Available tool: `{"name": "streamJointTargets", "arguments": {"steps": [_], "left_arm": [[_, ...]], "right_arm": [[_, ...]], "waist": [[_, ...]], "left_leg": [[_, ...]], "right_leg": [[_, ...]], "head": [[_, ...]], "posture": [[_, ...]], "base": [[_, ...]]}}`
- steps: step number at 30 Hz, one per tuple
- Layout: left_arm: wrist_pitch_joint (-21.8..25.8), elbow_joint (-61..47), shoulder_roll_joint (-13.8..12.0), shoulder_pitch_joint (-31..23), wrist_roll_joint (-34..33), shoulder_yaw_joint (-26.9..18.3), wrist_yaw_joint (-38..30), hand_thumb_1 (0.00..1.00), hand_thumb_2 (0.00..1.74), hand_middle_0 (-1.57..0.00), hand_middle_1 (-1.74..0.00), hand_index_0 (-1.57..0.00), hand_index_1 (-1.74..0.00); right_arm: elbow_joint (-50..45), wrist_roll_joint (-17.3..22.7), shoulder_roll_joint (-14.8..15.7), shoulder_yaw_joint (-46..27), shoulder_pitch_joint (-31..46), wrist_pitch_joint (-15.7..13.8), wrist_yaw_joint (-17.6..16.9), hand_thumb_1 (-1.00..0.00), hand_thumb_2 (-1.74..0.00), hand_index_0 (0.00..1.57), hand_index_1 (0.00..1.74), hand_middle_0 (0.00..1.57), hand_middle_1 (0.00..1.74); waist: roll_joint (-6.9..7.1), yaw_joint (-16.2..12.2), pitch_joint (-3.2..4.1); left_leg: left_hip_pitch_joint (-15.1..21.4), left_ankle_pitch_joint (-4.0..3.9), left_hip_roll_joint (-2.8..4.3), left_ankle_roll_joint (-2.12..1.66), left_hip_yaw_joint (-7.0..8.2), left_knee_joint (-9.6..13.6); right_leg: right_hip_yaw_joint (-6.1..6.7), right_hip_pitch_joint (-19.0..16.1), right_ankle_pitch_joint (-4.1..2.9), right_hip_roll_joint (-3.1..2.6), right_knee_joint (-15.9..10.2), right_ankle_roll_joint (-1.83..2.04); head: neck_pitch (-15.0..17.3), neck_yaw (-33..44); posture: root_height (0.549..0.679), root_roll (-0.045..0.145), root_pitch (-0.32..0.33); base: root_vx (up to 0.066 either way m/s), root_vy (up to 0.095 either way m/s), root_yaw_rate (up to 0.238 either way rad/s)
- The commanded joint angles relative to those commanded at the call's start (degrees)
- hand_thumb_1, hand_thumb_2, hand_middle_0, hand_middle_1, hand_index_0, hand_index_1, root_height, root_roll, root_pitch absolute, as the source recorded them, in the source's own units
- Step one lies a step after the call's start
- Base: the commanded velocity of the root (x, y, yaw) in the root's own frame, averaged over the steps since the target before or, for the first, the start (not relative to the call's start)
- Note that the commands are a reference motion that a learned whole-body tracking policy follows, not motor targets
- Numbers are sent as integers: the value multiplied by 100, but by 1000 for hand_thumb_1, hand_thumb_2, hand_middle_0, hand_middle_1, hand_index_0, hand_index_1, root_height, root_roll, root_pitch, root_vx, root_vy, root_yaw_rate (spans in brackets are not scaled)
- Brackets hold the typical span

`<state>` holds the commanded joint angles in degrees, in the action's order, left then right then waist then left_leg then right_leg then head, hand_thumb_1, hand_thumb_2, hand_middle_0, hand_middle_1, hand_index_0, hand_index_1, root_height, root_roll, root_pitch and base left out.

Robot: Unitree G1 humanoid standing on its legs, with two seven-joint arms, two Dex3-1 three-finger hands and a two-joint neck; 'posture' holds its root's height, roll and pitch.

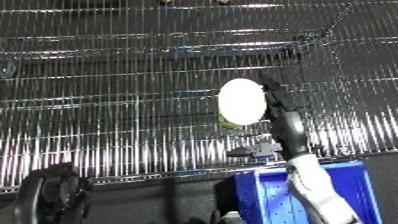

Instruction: Pick up the object and place it into the box

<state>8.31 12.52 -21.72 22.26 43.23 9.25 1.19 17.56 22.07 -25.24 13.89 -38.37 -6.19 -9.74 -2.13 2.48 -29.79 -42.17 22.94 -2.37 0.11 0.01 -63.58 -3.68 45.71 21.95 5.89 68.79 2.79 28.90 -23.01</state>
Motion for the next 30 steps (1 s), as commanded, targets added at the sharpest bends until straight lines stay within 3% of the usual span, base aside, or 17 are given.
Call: {"name": "streamJointTargets", "arguments": {"steps": [2,3,4,5,6,14,16,26,30], "left_arm": [[1,-3,-1,18,-1,13,-18,1000,1740,-1570,-1740,-1570,-1740],[1,-3,-1,18,-1,13,-18,1000,1740,-1570,-1740,-1570,-1740],[6,0,-5,35,15,24,-33,1000,1740,-1570,-1740,-1570,-1740],[6,0,-5,35,15,24,-33,1000,1740,-1570,-1740,-1570,-1740],[5,3,-12,53,36,34,-39,1000,1740,-1570,-1740,-1570,-1740],[-27,-3,-16,82,87,78,-49,1000,1740,-1570,-1740,-1570,-1740],[-26,0,-14,76,86,80,-38,1000,1740,-1570,-1740,-1570,-1740],[-5,-3,-47,-118,95,-6,79,1000,1740,-1570,-1740,-1570,-1740],[106,-146,-82,-419,119,-74,85,1000,1740,-1570,-1740,-1570,-1740]], "right_arm": [[94,60,-11,37,-78,17,41,-150,-261,235,261,235,261],[94,60,-11,37,-78,17,41,-150,-261,235,261,235,261],[191,108,-20,76,-150,22,78,-250,-435,393,435,393,435],[191,108,-20,76,-150,22,78,-250,-435,393,435,393,435],[297,136,-24,117,-225,19,123,-350,-609,549,609,549,609],[564,178,-57,188,-389,-7,213,-750,-1305,1178,1305,1178,1305],[589,182,-57,185,-394,-14,196,-800,-1392,1256,1392,1256,1392],[433,240,-50,28,-164,-166,-65,-800,-1392,1256,1392,1256,1392],[-225,54,12,-174,385,-332,-261,-800,-1392,1256,1392,1256,1392]], "waist": [[-10,14,0],[-10,14,0],[-20,28,0],[-20,28,0],[-33,47,0],[-63,77,0],[-65,80,0],[-34,50,0],[7,-49,0]], "left_leg": [[-30,-5,-6,3,-2,-16],[-30,-5,-6,3,-2,-16],[-55,-9,-11,4,-4,-30],[-55,-9,-11,4,-4,-30],[-70,-9,-17,7,-7,-35],[-93,-17,-51,25,-6,-15],[-87,-15,-52,28,-7,-9],[241,-21,-30,45,-23,223],[478,-25,-11,58,-22,447]], "right_leg": [[-7,23,2,-1,12,-12],[-7,23,2,-1,12,-12],[-11,42,7,-4,25,-24],[-11,42,7,-4,25,-24],[-16,55,16,-4,35,-35],[-26,78,19,-30,29,-65],[-27,73,19,-35,23,-65],[-21,-228,-21,-70,-207,-64],[30,-439,-42,-139,-399,-42]], "head": [[-9,-50],[-9,-50],[-41,-126],[-41,-126],[-55,-176],[-118,-258],[-135,-270],[-35,-210],[-15,-146]], "posture": [[566,43,31],[566,43,31],[566,44,33],[566,44,33],[565,45,34],[566,46,40],[566,45,40],[576,44,27],[583,43,23]], "base": [[-7,3,36],[-7,5,36],[-7,9,44],[-7,9,44],[-7,11,53],[-12,7,39],[-19,-2,27],[-4,-7,-21],[-1,2,-107]]}}
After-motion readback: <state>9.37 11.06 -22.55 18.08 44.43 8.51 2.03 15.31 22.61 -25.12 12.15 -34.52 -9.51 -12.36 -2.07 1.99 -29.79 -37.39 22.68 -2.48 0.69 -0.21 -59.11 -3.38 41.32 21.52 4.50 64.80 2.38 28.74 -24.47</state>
